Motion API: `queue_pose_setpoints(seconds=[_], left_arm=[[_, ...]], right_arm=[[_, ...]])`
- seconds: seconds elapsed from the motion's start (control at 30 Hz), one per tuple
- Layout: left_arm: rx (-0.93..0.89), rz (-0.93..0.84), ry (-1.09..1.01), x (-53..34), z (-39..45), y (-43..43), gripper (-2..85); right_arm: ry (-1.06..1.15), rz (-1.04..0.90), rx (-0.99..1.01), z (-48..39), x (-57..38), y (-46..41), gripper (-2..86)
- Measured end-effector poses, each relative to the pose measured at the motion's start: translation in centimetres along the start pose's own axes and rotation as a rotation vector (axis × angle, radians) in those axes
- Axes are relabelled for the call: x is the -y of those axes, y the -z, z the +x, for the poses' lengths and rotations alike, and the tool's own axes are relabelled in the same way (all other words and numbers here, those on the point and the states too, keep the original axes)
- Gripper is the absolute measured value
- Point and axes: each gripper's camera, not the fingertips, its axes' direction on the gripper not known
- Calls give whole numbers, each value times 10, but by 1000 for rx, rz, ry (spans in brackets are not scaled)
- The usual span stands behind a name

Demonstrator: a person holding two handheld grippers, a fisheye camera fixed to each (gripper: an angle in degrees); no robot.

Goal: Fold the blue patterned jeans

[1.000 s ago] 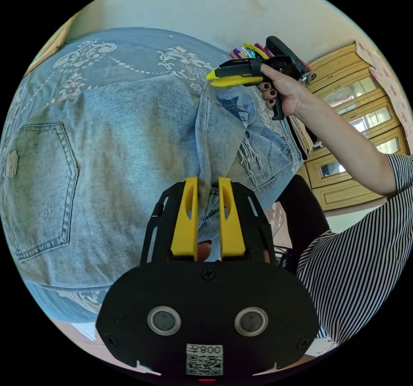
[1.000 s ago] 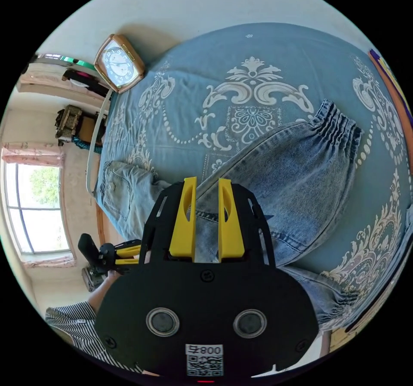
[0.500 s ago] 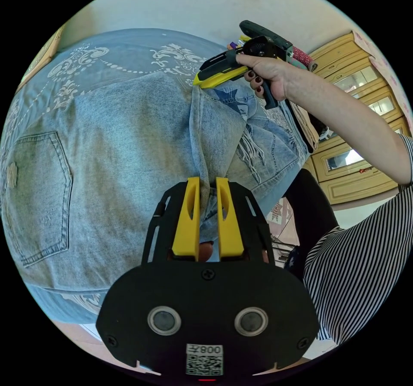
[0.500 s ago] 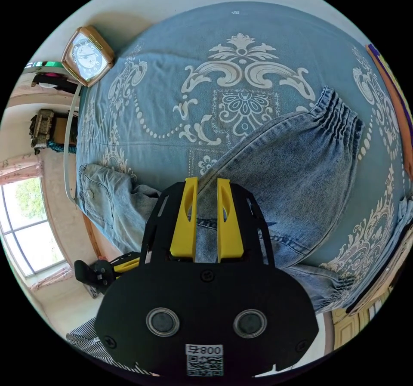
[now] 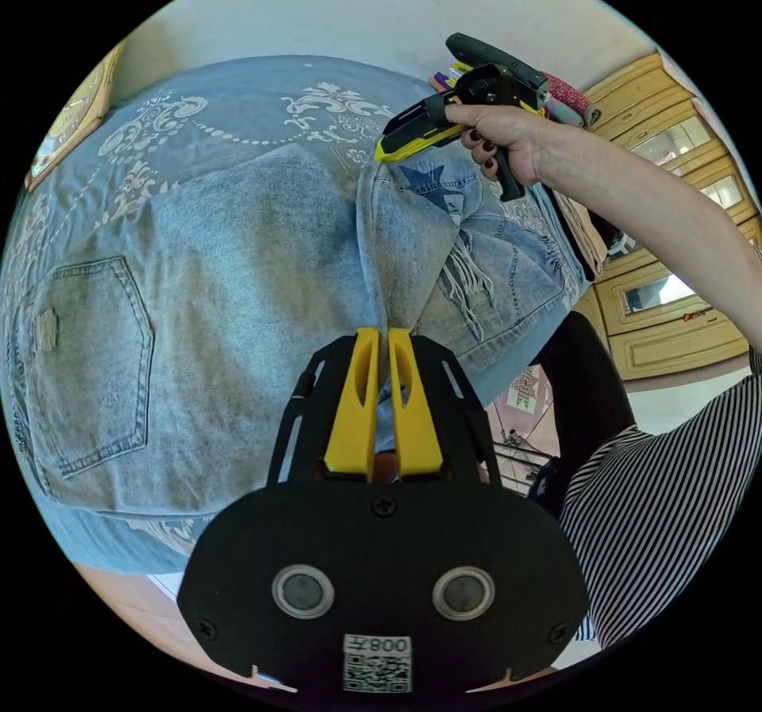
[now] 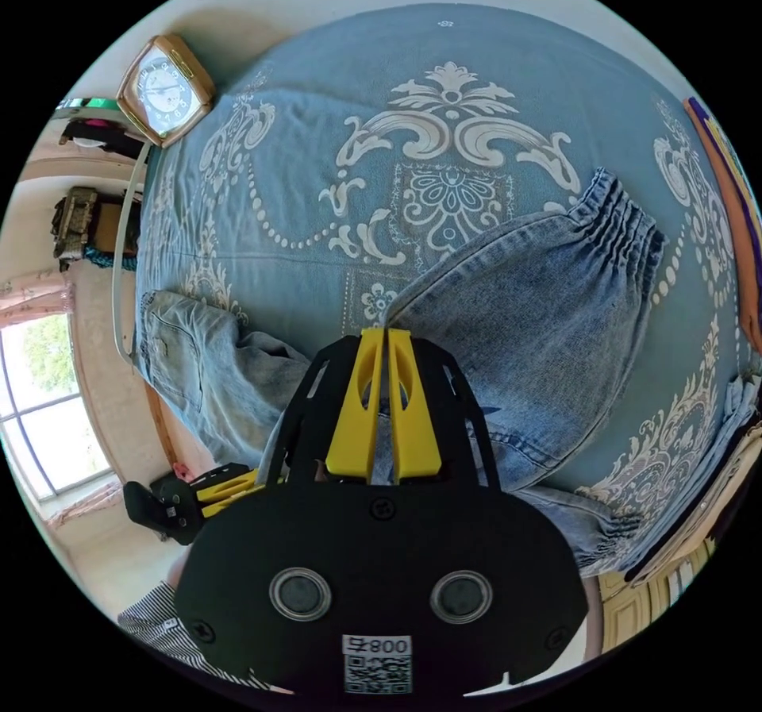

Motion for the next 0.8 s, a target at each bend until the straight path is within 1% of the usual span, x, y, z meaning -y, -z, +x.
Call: queue_pose_setpoints(seconds=[0.13,0.4,0.6,0.8], left_arm=[[15,9,-1,7,28,4,19],[76,2,-47,21,91,10,17],[178,-55,-125,31,144,2,18],[278,-135,-180,45,191,-17,20]], right_arm=[[-16,57,87,19,-28,21,5],[14,205,259,70,-131,81,3],[44,271,288,103,-225,103,2],[25,285,293,138,-312,95,2]])
